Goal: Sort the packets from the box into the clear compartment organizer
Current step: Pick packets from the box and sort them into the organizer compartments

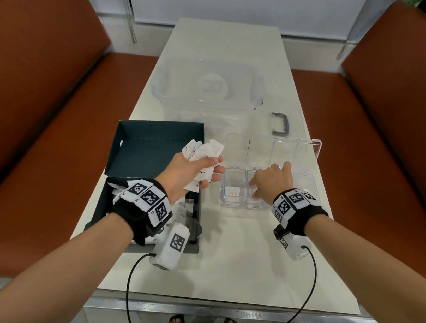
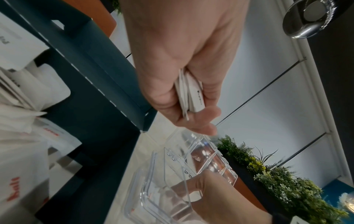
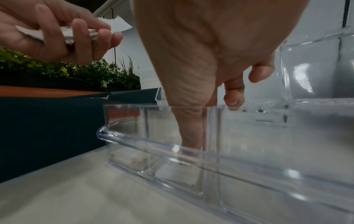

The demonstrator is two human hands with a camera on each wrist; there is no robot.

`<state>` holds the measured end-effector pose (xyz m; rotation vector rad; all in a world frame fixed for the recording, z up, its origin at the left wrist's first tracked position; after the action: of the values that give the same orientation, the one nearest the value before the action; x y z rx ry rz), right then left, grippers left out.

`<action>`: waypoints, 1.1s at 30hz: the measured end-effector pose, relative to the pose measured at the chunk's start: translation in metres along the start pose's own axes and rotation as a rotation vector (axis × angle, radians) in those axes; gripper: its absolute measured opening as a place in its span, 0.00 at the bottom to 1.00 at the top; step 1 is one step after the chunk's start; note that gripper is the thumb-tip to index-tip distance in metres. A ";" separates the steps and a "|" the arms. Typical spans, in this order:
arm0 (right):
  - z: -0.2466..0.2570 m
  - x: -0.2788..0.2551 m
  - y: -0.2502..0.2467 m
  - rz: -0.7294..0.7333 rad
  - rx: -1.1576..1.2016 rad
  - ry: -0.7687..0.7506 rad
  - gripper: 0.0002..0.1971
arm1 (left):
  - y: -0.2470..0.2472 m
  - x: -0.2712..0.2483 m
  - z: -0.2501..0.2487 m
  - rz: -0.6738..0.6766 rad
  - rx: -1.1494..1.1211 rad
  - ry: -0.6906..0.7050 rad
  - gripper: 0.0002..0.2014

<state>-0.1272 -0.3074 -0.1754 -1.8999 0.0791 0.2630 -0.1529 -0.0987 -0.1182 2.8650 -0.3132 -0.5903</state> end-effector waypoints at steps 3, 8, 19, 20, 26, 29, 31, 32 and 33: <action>0.000 -0.001 -0.001 0.011 0.023 0.001 0.15 | 0.001 0.000 0.000 0.009 -0.020 -0.007 0.09; -0.003 -0.008 -0.009 -0.004 0.102 -0.002 0.15 | 0.007 -0.001 -0.001 0.053 -0.108 -0.066 0.09; -0.028 -0.016 -0.050 -0.121 0.231 0.047 0.15 | 0.016 -0.004 -0.007 0.071 -0.172 -0.142 0.23; -0.024 -0.015 -0.044 -0.095 0.206 0.000 0.14 | 0.016 -0.004 -0.008 0.071 -0.170 -0.142 0.23; -0.005 -0.004 -0.013 0.068 -0.008 -0.131 0.16 | 0.017 -0.006 -0.006 0.078 -0.161 -0.137 0.22; -0.002 0.002 -0.007 0.061 -0.077 -0.123 0.16 | 0.016 -0.008 -0.005 0.074 -0.166 -0.143 0.22; -0.001 0.002 -0.005 0.029 -0.092 -0.104 0.15 | 0.015 -0.008 -0.005 0.070 -0.170 -0.143 0.22; -0.001 0.002 -0.004 0.013 -0.094 -0.096 0.14 | 0.014 -0.008 -0.005 0.066 -0.170 -0.141 0.21; -0.001 0.001 -0.004 0.002 -0.092 -0.091 0.14 | 0.013 -0.009 -0.005 0.061 -0.170 -0.139 0.21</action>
<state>-0.1253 -0.3066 -0.1720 -1.9765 0.0075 0.3594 -0.1608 -0.1084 -0.1073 2.6482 -0.3527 -0.7677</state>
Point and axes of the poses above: each hand's wrist, its own x-axis towards the middle knuckle, its own y-axis out of the palm, z = x × y, the point moved 4 cm from there along x, towards the middle knuckle, and after that the axes turned 2 degrees about -x, right-handed, at the moved point
